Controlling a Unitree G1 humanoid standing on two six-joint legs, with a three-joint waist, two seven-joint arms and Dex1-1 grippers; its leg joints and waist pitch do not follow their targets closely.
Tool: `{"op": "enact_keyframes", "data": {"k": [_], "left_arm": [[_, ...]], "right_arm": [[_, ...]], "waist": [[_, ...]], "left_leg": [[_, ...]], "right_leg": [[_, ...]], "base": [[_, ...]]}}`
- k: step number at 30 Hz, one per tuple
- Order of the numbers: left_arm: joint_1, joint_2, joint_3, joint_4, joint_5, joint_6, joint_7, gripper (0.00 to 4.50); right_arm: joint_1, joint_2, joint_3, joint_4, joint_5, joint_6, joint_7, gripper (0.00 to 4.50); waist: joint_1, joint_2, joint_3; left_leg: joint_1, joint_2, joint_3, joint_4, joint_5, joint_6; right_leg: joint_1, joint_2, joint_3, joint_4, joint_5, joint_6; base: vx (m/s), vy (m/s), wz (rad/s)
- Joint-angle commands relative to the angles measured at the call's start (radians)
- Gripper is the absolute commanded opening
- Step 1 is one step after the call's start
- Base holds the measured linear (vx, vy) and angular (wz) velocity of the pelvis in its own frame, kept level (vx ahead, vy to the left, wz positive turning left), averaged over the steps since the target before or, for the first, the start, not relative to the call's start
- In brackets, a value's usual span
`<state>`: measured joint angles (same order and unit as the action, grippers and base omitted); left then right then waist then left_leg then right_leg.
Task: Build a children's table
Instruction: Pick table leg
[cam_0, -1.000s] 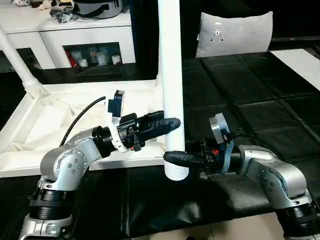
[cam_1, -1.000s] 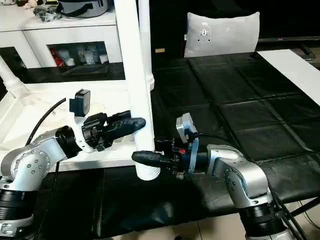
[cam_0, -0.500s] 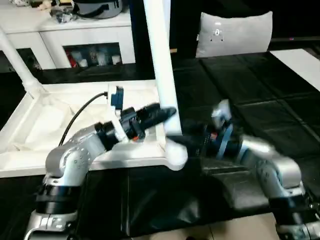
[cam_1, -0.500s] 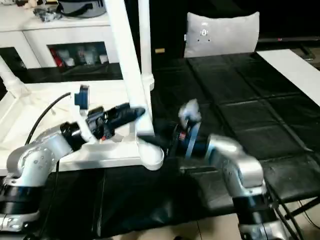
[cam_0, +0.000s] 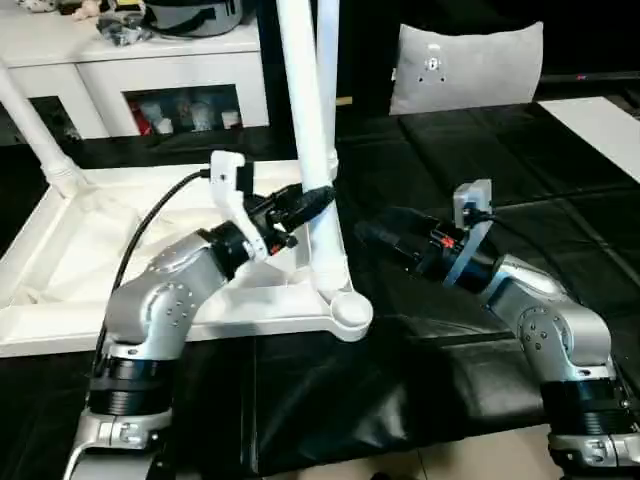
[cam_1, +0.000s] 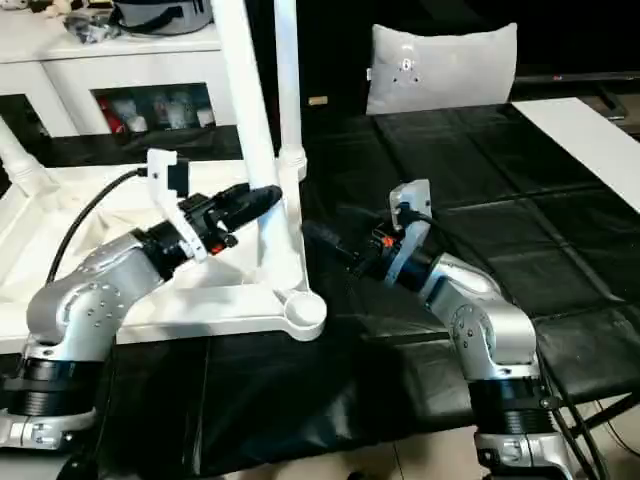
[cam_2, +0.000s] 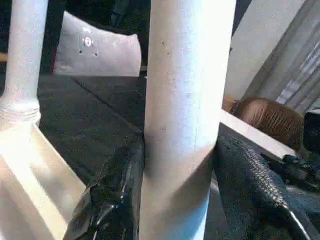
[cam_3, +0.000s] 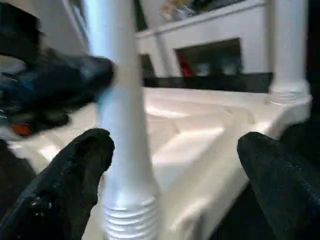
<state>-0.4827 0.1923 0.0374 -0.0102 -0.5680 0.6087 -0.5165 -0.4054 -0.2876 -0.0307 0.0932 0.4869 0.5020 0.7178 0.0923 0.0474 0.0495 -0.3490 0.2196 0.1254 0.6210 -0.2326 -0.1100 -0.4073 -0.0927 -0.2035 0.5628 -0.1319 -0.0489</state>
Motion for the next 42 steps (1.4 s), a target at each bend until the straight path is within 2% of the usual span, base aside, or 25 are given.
{"op": "enact_keyframes", "data": {"k": [1, 3, 5, 10, 14, 15, 18, 19, 20, 23, 24, 28, 30, 32, 33, 42], "left_arm": [[-0.025, -0.005, -0.031, -0.056, 0.037, -0.025, 0.014, 1.86], [-0.028, -0.012, -0.044, -0.067, 0.052, -0.032, 0.027, 1.86], [-0.041, -0.022, -0.077, -0.074, 0.102, -0.065, 0.054, 1.86], [-0.046, -0.037, -0.119, -0.087, 0.148, -0.090, 0.075, 1.86], [-0.038, -0.056, -0.147, -0.099, 0.169, -0.093, 0.089, 1.86], [-0.037, -0.059, -0.150, -0.101, 0.171, -0.093, 0.091, 1.86], [-0.033, -0.061, -0.167, -0.102, 0.190, -0.100, 0.094, 1.86], [-0.033, -0.062, -0.170, -0.101, 0.193, -0.101, 0.095, 1.86], [-0.033, -0.063, -0.171, -0.101, 0.196, -0.102, 0.096, 1.86], [-0.033, -0.060, -0.178, -0.100, 0.207, -0.106, 0.092, 1.86], [-0.033, -0.060, -0.178, -0.100, 0.208, -0.106, 0.092, 1.86], [-0.032, -0.055, -0.179, -0.099, 0.217, -0.111, 0.093, 1.86], [-0.033, -0.054, -0.180, -0.097, 0.227, -0.116, 0.097, 1.86], [-0.034, -0.055, -0.180, -0.095, 0.228, -0.117, 0.098, 1.86], [-0.034, -0.059, -0.178, -0.093, 0.230, -0.116, 0.100, 1.86], [-0.035, -0.067, -0.173, -0.089, 0.247, -0.116, 0.110, 1.86]], "right_arm": [[-0.020, 0.012, 0.028, -0.013, -0.028, 0.029, -0.037, 4.43], [-0.022, 0.016, 0.047, -0.023, -0.040, 0.045, -0.052, 4.43], [-0.033, 0.012, 0.080, -0.021, -0.064, 0.034, -0.050, 4.43], [-0.054, 0.026, 0.089, 0.003, -0.090, 0.007, -0.069, 4.43], [-0.067, 0.062, 0.092, 0.024, -0.103, -0.013, -0.092, 4.43], [-0.067, 0.067, 0.094, 0.024, -0.102, -0.015, -0.094, 4.15], [-0.076, 0.090, 0.105, 0.039, -0.105, -0.028, -0.099, 4.03], [-0.078, 0.092, 0.109, 0.042, -0.109, -0.032, -0.099, 3.90], [-0.079, 0.094, 0.113, 0.046, -0.117, -0.036, -0.097, 3.76], [-0.086, 0.103, 0.121, 0.067, -0.142, -0.056, -0.100, 3.57], [-0.086, 0.104, 0.122, 0.069, -0.145, -0.059, -0.101, 3.37], [-0.087, 0.102, 0.129, 0.069, -0.154, -0.066, -0.105, 3.17], [-0.087, 0.101, 0.132, 0.067, -0.164, -0.057, -0.128, 2.84], [-0.088, 0.103, 0.131, 0.070, -0.165, -0.058, -0.131, 2.80], [-0.087, 0.114, 0.128, 0.074, -0.161, -0.080, -0.120, 2.67], [-0.102, 0.134, 0.112, 0.092, -0.131, -0.054, -0.105, 2.00]], "waist": [[0.003, -0.016, -0.082], [0.003, -0.016, -0.081], [0.002, -0.017, -0.081], [-0.001, -0.018, -0.079], [0.000, -0.019, -0.081], [-0.001, -0.018, -0.081], [-0.001, -0.018, -0.081], [0.000, -0.021, -0.081], [0.000, -0.018, -0.081], [-0.002, -0.020, -0.080], [-0.002, -0.019, -0.080], [-0.002, -0.019, -0.080], [-0.001, -0.018, -0.081], [-0.002, -0.021, -0.081], [-0.001, -0.019, -0.081], [-0.001, -0.021, -0.079]], "left_leg": [[-0.015, 0.006, 0.019, -0.064, 0.000, 0.068], [-0.015, 0.005, 0.020, -0.064, -0.006, 0.069], [-0.015, 0.005, 0.020, -0.064, -0.015, 0.068], [-0.016, 0.003, 0.021, -0.064, -0.030, 0.063], [-0.016, 0.003, 0.020, -0.063, -0.024, 0.066], [-0.018, 0.004, 0.020, -0.064, -0.019, 0.068], [-0.017, 0.006, 0.019, -0.064, -0.017, 0.069], [-0.018, 0.005, 0.019, -0.064, -0.017, 0.068], [-0.017, 0.005, 0.019, -0.065, -0.018, 0.068], [-0.017, 0.005, 0.020, -0.065, -0.026, 0.066], [-0.017, 0.005, 0.020, -0.065, -0.029, 0.063], [-0.016, 0.006, 0.019, -0.065, -0.025, 0.063], [-0.017, 0.006, 0.018, -0.065, -0.015, 0.064], [-0.016, 0.006, 0.019, -0.065, -0.014, 0.065], [-0.017, 0.006, 0.019, -0.065, -0.012, 0.066], [-0.015, 0.008, 0.019, -0.066, -0.021, 0.066]], "right_leg": [[0.078, -0.058, 0.061, -0.066, -0.350, 0.005], [0.077, -0.057, 0.061, -0.067, -0.355, 0.005], [0.078, -0.056, 0.060, -0.069, -0.362, 0.011], [0.076, -0.056, 0.058, -0.074, -0.387, 0.034], [0.075, -0.057, 0.059, -0.071, -0.376, 0.029], [0.076, -0.057, 0.060, -0.070, -0.368, 0.025], [0.076, -0.058, 0.061, -0.068, -0.361, 0.017], [0.076, -0.059, 0.061, -0.067, -0.361, 0.018], [0.076, -0.059, 0.061, -0.068, -0.364, 0.017], [0.075, -0.059, 0.061, -0.070, -0.371, 0.020], [0.076, -0.059, 0.061, -0.070, -0.377, 0.022], [0.076, -0.059, 0.062, -0.069, -0.366, 0.020], [0.076, -0.060, 0.064, -0.066, -0.355, 0.016], [0.076, -0.059, 0.064, -0.066, -0.353, 0.015], [0.076, -0.061, 0.064, -0.065, -0.352, 0.012], [0.075, -0.061, 0.064, -0.067, -0.363, 0.011]], "base": [[0.000, 0.000, 0.00], [0.000, 0.000, 0.00], [0.000, 0.000, 0.00], [0.000, 0.000, 0.00], [0.000, 0.000, 0.00], [0.000, 0.000, 0.00], [0.000, 0.000, 0.00], [0.000, 0.000, 0.00], [0.000, 0.000, 0.00], [0.000, 0.000, 0.00], [0.000, 0.000, 0.00], [0.000, 0.000, 0.00], [0.000, 0.000, 0.00], [0.000, 0.000, 0.00], [0.000, 0.000, 0.00], [0.000, 0.000, 0.00]]}}
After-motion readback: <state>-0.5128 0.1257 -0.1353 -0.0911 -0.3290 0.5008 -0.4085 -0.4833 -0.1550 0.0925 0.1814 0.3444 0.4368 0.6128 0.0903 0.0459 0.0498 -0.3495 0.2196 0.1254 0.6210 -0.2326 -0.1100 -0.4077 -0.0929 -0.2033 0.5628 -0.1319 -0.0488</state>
